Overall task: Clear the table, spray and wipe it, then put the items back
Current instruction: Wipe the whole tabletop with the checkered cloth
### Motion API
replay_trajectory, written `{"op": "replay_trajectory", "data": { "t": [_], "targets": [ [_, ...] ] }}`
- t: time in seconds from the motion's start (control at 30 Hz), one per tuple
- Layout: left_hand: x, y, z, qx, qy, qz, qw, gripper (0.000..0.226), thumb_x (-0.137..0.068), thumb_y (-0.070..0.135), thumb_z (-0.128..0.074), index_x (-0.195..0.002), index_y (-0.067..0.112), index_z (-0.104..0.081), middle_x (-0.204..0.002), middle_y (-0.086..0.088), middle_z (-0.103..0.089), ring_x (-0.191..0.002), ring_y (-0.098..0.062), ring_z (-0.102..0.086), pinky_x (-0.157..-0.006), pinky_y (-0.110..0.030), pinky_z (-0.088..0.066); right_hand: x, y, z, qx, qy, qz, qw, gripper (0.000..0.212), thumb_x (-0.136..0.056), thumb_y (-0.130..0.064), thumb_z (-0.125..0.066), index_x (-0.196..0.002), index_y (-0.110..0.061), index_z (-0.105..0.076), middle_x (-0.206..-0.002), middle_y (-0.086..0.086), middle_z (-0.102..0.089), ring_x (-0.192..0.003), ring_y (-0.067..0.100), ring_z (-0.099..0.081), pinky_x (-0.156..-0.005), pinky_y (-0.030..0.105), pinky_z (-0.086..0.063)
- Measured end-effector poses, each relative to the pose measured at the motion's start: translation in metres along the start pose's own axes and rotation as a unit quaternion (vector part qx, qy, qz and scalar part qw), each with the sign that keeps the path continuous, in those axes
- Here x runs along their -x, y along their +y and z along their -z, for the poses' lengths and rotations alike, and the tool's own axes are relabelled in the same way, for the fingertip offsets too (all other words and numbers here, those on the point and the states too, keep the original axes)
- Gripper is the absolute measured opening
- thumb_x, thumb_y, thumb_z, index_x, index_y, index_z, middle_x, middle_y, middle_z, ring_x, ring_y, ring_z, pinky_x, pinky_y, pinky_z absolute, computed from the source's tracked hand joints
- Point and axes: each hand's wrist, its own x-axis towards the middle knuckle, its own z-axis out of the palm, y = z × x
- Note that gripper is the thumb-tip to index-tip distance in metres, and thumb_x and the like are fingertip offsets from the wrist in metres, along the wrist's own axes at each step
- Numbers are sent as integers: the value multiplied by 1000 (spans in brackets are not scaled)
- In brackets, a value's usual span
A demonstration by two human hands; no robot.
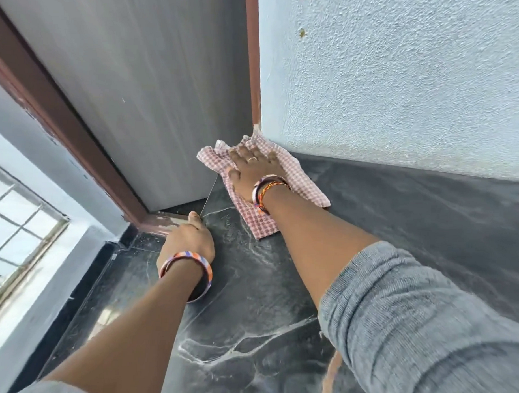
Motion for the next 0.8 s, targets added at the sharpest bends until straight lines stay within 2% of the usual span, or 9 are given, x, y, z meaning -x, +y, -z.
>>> {"op": "replay_trajectory", "data": {
  "t": [0.13, 0.2, 0.33, 0.47, 0.57, 0.67, 0.8],
  "targets": [
    [1, -5, 1, -13, 19, -5, 1000, 63, -101, 35, -13, -109, -7, -59, -120, -30, -59, -112, -41, -56, -94, -43, -42, 0, -3, -6, 7, 8, 11, 1000, 54, -98, -36, -19, -151, -28, -9, -160, -3, -3, -148, 21, -2, -118, 52, 2],
    [12, -6, 4, -28, 45, -27, 998, 53, -100, 33, -19, -109, -4, -57, -119, -28, -60, -110, -41, -56, -92, -44, -43, 20, 6, -6, 7, 3, 24, 1000, 54, -98, -37, -19, -150, -30, -8, -160, -5, -2, -148, 20, -2, -117, 54, 3],
    [43, 29, 6, -86, 104, -163, 977, 37, -96, 27, -37, -116, 0, -50, -126, -24, -54, -117, -41, -50, -94, -45, -40, 72, 72, 2, -8, -4, -8, 1000, 53, -98, -41, -20, -149, -36, -10, -160, -7, -4, -148, 18, -3, -116, 54, 4],
    [85, 100, -16, -102, 45, -389, 914, 35, -93, 26, -44, -122, 7, -50, -135, -12, -49, -123, -33, -46, -95, -40, -41, 126, 184, 18, -17, 18, -136, 990, 51, -99, -43, -21, -149, -38, -11, -160, -11, -6, -148, 14, -3, -116, 54, 1],
    [123, 147, -54, -134, -28, -500, 855, 35, -94, 28, -43, -124, 12, -48, -138, -6, -45, -127, -27, -43, -100, -36, -38, 175, 272, 31, -23, 41, -245, 968, 50, -99, -42, -21, -148, -39, -12, -159, -12, -7, -147, 13, -4, -116, 54, -1],
    [153, 174, -87, -167, -76, -558, 810, 40, -94, 30, -43, -130, 15, -44, -147, -3, -35, -134, -23, -36, -107, -33, -34, 229, 345, 37, -41, 57, -365, 928, 51, -98, -45, -20, -148, -41, -11, -159, -12, -5, -147, 14, -3, -115, 56, -1],
    [178, 186, -110, -194, -101, -592, 776, 46, -94, 33, -41, -137, 17, -37, -156, -3, -21, -142, -21, -25, -112, -32, -26, 315, 411, 34, -74, 102, -529, 839, 53, -97, -44, -19, -149, -34, -13, -160, -5, -6, -147, 22, -4, -116, 57, 0]
  ]
}}
